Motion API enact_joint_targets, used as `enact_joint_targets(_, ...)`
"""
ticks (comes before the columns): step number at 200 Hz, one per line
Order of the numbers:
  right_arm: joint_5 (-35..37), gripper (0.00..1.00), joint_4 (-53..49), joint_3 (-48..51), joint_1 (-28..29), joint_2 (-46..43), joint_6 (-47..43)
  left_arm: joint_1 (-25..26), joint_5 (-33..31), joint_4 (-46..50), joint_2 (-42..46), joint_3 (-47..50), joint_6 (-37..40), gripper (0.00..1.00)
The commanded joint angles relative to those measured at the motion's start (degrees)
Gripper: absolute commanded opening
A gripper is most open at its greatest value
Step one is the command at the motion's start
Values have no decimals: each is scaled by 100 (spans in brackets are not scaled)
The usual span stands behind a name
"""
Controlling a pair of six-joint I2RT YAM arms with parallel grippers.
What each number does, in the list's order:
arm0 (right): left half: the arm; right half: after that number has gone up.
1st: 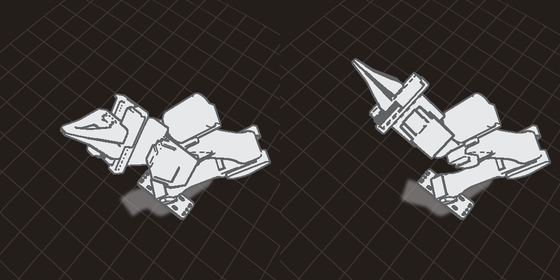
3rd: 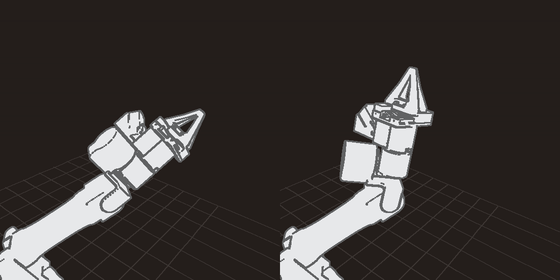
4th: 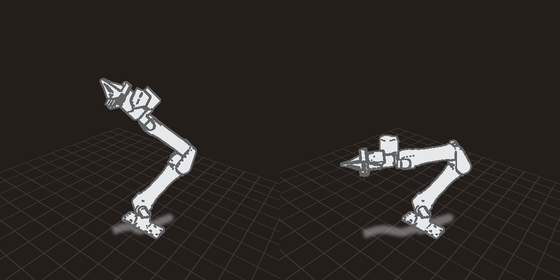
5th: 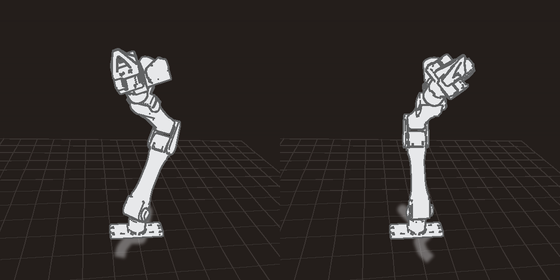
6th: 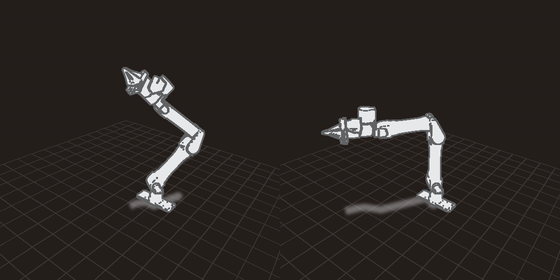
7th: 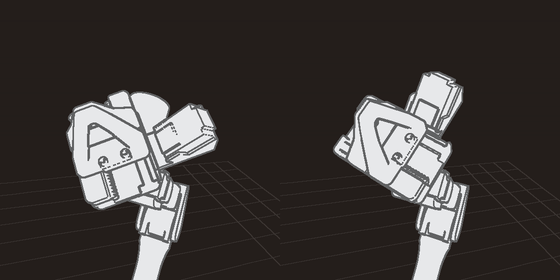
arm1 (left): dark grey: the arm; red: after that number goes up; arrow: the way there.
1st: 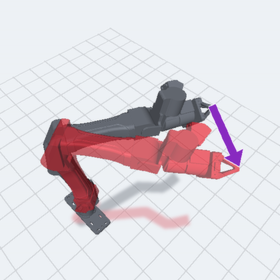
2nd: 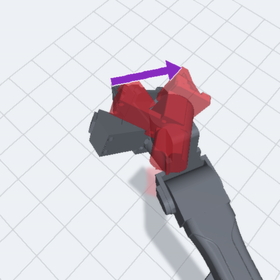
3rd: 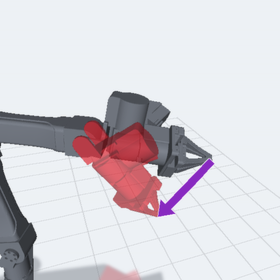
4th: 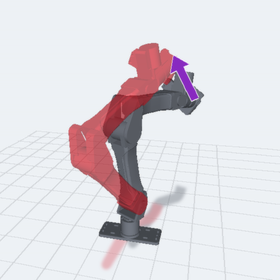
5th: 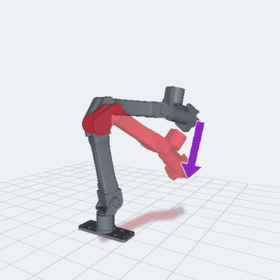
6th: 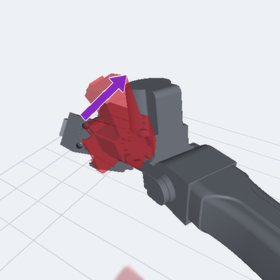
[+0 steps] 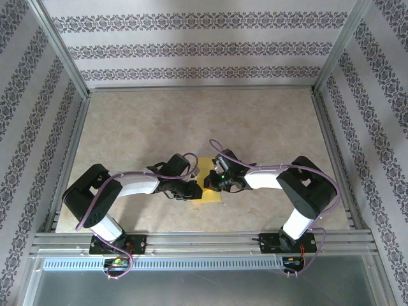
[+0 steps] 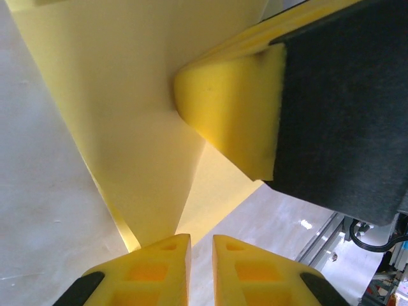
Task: Fold a paper plane with a square sheet of paper (fold left side to right side)
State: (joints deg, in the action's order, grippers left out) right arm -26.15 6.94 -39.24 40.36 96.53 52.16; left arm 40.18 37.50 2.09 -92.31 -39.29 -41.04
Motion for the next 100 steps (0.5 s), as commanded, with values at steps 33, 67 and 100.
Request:
enact_joint_targets(33,102,0,-316,154,25,139,-110,86,30,-141,-94,45,-48,17)
enact_joint_targets(67,100,0,-316,137,25,126,-123,95,29,-133,-138,53,-49,17)
enact_joint_targets(100,80,0,-323,102,28,120,-119,101,0,-102,-173,70,-53,17)
